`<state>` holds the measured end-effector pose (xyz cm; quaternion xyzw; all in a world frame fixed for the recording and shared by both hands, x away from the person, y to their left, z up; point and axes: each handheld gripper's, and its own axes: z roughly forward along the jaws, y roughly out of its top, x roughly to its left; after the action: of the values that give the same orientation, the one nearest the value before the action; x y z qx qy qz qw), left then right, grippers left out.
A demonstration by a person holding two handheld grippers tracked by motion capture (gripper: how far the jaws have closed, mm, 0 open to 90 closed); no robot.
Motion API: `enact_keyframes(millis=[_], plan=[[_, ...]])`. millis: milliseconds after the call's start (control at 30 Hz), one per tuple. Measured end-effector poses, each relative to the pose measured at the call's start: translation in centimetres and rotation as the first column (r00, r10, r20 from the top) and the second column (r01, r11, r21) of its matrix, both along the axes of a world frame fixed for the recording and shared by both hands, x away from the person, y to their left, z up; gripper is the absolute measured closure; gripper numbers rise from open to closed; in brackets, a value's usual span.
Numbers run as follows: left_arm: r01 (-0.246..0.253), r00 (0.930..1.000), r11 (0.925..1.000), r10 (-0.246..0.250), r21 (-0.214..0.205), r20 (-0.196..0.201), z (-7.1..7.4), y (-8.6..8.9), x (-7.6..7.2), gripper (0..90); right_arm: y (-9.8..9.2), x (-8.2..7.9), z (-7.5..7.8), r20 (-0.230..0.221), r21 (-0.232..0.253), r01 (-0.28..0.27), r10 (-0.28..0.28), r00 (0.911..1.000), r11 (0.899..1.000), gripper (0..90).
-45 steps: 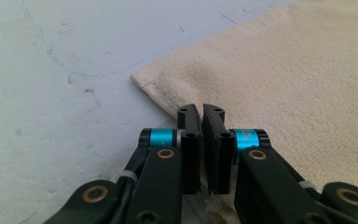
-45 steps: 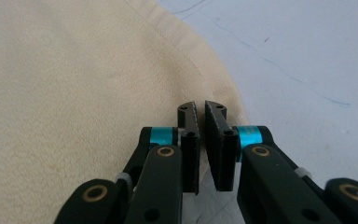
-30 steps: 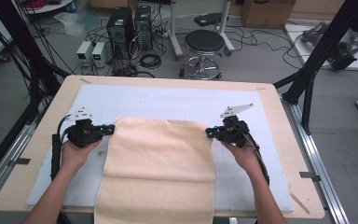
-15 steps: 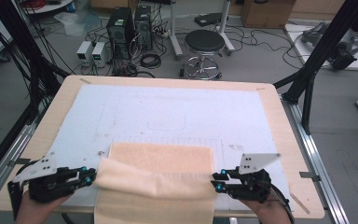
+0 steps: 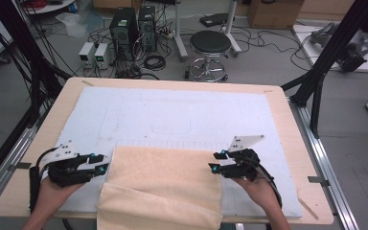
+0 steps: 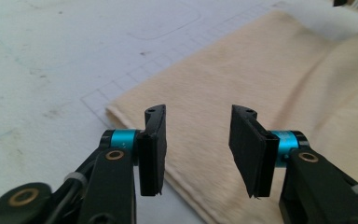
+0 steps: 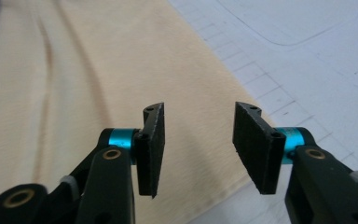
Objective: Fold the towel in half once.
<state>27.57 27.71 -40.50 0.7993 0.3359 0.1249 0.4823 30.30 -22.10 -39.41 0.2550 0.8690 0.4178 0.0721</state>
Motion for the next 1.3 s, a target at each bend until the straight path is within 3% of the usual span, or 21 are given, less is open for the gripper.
enact_keyframes(millis=[100, 300, 400, 633, 767, 1000, 1133, 1233, 1300], plan=[[-0.014, 0.9998, 0.9995, 0.015, 0.028, -0.015, -0.6, -0.7, 2.2, 52.1, 0.5, 1.3, -0.7, 0.006, -0.036, 0.010, -0.010, 0.9999, 0.999, 48.9], [-0.047, 0.9981, 0.9958, 0.050, 0.079, -0.035, -1.7, -1.5, 4.7, 49.1, 0.4, 3.1, -1.9, 0.000, -0.073, 0.055, -0.055, 0.9985, 0.996, 44.0], [-0.050, 0.9974, 0.9926, 0.056, 0.111, -0.046, -2.4, -1.6, 5.3, 48.7, 0.3, 3.8, -2.4, -0.007, -0.083, 0.077, -0.078, 0.9969, 0.994, 43.0], [-0.044, 0.9911, 0.9920, 0.058, 0.118, -0.119, -3.8, -1.3, 6.0, 46.6, 0.1, 4.5, -4.1, -0.051, -0.092, 0.085, -0.090, 0.9947, 0.992, 42.3], [-0.050, 0.9908, 0.9929, 0.063, 0.109, -0.120, -3.9, -1.1, 6.0, 47.7, 0.0, 4.6, -4.4, -0.066, -0.092, 0.089, -0.095, 0.9933, 0.992, 43.4], [-0.055, 0.9913, 0.9913, 0.068, 0.120, -0.113, -3.8, -1.6, 5.7, 61.5, 0.0, 4.4, -4.3, -0.093, -0.075, 0.074, -0.081, 0.9923, 0.994, 61.4], [-0.042, 0.9879, 0.9936, 0.057, 0.105, -0.144, -3.8, -1.5, 5.8, 70.9, 0.0, 4.3, -4.3, -0.132, -0.055, 0.065, -0.072, 0.9886, 0.996, 74.9], [-0.036, 0.9844, 0.9960, 0.049, 0.082, -0.169, -3.8, -1.6, 5.8, 80.1, 0.1, 4.3, -4.3, -0.131, -0.056, 0.046, -0.053, 0.9900, 0.997, 79.7], [-0.035, 0.9848, 0.9950, 0.050, 0.094, -0.166, -3.6, -1.7, 5.7, 82.8, 0.1, 4.3, -4.2, -0.134, -0.057, 0.046, -0.053, 0.9896, 0.997, 81.3]])
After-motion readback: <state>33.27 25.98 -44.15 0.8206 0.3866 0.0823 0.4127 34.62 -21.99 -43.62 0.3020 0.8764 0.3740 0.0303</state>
